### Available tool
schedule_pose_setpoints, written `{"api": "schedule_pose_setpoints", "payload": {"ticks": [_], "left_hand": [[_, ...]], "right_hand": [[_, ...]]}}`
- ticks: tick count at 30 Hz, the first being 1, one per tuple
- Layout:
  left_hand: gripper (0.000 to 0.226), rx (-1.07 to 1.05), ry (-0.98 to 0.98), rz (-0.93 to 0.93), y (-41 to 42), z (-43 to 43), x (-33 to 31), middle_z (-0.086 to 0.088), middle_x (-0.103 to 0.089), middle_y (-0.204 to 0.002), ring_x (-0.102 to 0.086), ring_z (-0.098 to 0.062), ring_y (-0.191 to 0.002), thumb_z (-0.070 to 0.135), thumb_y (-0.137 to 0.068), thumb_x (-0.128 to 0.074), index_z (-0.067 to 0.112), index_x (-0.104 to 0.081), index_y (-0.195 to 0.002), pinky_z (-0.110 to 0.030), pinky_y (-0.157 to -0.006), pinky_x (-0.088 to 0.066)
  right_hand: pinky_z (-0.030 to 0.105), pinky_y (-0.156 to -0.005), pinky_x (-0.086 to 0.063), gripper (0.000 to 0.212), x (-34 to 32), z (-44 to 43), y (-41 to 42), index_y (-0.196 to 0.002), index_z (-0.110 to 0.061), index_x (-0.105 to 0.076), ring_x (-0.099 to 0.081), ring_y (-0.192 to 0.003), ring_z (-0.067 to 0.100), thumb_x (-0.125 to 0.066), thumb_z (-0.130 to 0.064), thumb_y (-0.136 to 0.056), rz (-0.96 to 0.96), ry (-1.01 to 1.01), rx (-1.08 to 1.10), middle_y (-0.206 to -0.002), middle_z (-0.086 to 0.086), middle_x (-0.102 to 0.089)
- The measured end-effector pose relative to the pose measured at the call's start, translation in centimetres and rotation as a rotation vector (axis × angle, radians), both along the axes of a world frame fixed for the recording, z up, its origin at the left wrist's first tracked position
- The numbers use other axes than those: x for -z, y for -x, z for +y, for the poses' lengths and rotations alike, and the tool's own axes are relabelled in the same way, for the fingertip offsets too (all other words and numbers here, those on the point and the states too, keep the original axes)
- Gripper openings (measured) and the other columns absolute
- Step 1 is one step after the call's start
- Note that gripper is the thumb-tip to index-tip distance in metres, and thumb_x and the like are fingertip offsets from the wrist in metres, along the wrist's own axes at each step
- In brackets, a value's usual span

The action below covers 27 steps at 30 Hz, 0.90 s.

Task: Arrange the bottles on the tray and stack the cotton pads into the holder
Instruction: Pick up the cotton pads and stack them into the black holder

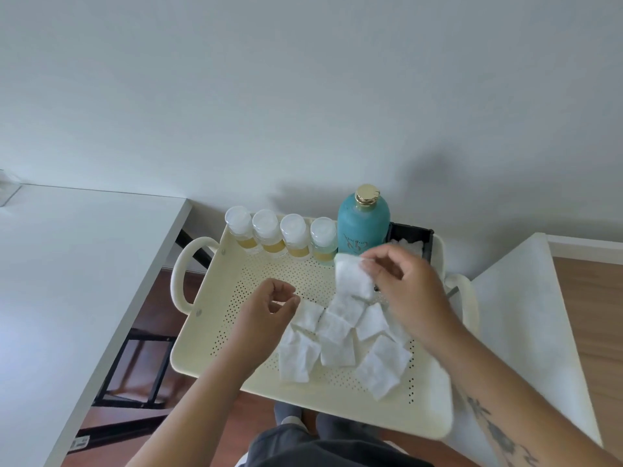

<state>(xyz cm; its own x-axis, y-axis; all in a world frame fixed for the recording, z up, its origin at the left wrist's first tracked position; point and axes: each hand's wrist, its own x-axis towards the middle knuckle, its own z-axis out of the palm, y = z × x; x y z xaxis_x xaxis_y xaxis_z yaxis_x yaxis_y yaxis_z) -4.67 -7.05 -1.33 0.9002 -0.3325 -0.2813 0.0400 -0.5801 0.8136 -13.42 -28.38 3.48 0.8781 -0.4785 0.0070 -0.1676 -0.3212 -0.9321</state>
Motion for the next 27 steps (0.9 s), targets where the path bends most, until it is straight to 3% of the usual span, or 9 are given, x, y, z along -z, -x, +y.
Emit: {"api": "schedule_pose_setpoints", "payload": {"ticks": [3,5,7,9,14,20,24,27], "left_hand": [[0.01,0.055,-0.192,-0.035,-0.3,-0.4,2.0,0.013,-0.068,-0.1,-0.059,-0.002,-0.074,0.026,-0.09,-0.066,0.031,-0.061,-0.098,-0.019,-0.064,-0.044],[0.018,0.117,-0.306,-0.08,-0.4,-0.5,3.3,0.009,-0.066,-0.111,-0.059,-0.011,-0.09,0.025,-0.09,-0.065,0.026,-0.062,-0.108,-0.024,-0.075,-0.046],[0.027,0.156,-0.428,-0.124,-0.7,-0.6,4.4,0.005,-0.062,-0.119,-0.054,-0.018,-0.108,0.028,-0.091,-0.064,0.023,-0.06,-0.117,-0.033,-0.088,-0.048],[0.033,0.151,-0.499,-0.113,-1.0,-0.7,5.0,0.003,-0.06,-0.121,-0.051,-0.021,-0.113,0.032,-0.091,-0.064,0.022,-0.059,-0.122,-0.039,-0.092,-0.048],[0.031,0.158,-0.561,-0.082,-1.5,-1.1,5.7,0.004,-0.062,-0.109,-0.055,-0.02,-0.103,0.037,-0.089,-0.064,0.023,-0.059,-0.116,-0.041,-0.09,-0.05],[0.015,0.141,-0.582,-0.004,-1.4,-1.9,6.2,0.008,-0.059,-0.087,-0.059,-0.021,-0.09,0.031,-0.089,-0.062,0.027,-0.055,-0.101,-0.039,-0.089,-0.046],[0.007,0.142,-0.573,-0.025,-1.2,-2.0,6.4,0.005,-0.06,-0.084,-0.056,-0.022,-0.086,0.027,-0.091,-0.056,0.025,-0.051,-0.087,-0.035,-0.085,-0.039],[0.006,0.108,-0.525,-0.043,-1.2,-1.9,6.1,0.003,-0.063,-0.086,-0.058,-0.023,-0.086,0.025,-0.091,-0.055,0.023,-0.054,-0.086,-0.038,-0.085,-0.043]], "right_hand": [[0.006,-0.059,-0.039,0.004,-0.7,-3.4,-0.4,-0.085,-0.025,-0.068,-0.057,-0.071,-0.007,-0.065,-0.023,-0.087,0.0,0.164,0.129,-0.075,-0.017,-0.065],[0.018,-0.065,-0.043,0.005,-0.5,-5.5,-0.8,-0.084,-0.023,-0.068,-0.058,-0.075,0.002,-0.064,-0.024,-0.088,0.046,0.195,0.191,-0.079,-0.012,-0.066],[0.031,-0.077,-0.045,0.009,0.4,-7.2,-1.1,-0.086,-0.022,-0.07,-0.055,-0.094,0.019,-0.063,-0.027,-0.088,0.137,0.201,0.242,-0.094,-0.002,-0.063],[0.042,-0.086,-0.046,0.012,1.2,-8.0,-1.4,-0.087,-0.025,-0.071,-0.044,-0.113,0.028,-0.062,-0.032,-0.088,0.223,0.159,0.266,-0.105,-0.003,-0.053],[0.029,-0.086,-0.029,0.005,2.4,-8.0,-2.3,-0.088,-0.026,-0.07,-0.037,-0.115,0.032,-0.066,-0.028,-0.087,0.244,0.332,0.232,-0.107,0.001,-0.052],[0.042,-0.073,-0.047,0.007,2.7,-7.5,-2.0,-0.087,-0.015,-0.069,-0.044,-0.1,0.034,-0.066,-0.022,-0.087,0.235,0.659,0.245,-0.102,0.007,-0.059],[0.046,-0.076,-0.047,0.009,2.4,-7.2,-1.4,-0.094,-0.014,-0.067,-0.046,-0.102,0.037,-0.064,-0.016,-0.086,0.213,0.736,0.22,-0.107,0.008,-0.059],[0.046,-0.08,-0.046,0.007,2.5,-6.8,-0.9,-0.087,-0.013,-0.069,-0.046,-0.109,0.039,-0.062,-0.015,-0.083,0.173,0.805,0.157,-0.114,0.009,-0.06]]}}
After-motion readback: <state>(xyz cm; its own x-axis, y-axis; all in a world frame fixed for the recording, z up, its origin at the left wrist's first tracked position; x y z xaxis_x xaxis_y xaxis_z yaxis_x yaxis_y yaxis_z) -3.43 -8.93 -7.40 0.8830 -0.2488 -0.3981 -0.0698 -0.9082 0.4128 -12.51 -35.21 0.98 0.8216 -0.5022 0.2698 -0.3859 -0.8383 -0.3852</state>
